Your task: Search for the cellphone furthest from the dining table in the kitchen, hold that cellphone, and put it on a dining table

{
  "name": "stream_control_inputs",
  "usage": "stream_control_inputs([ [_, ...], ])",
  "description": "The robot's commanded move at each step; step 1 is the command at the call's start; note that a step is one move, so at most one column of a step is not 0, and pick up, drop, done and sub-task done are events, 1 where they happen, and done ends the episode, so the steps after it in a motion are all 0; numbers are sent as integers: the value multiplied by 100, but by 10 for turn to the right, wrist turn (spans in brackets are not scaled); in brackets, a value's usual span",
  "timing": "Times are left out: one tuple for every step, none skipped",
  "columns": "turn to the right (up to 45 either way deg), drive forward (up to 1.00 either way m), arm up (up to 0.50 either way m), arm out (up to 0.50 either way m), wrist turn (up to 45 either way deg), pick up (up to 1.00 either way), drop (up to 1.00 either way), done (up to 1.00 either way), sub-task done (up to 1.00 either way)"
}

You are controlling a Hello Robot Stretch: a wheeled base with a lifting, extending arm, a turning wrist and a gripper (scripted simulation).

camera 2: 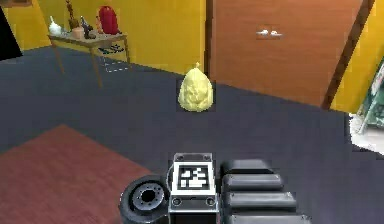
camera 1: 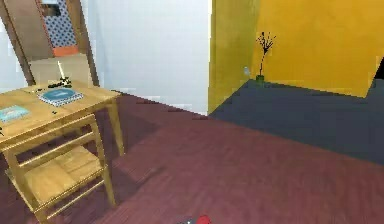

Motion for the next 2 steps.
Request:
stream_control_inputs([
  [0,95,0,0,0,0,0,0,0],
  [300,0,0,0,0,0,0,0,0],
])
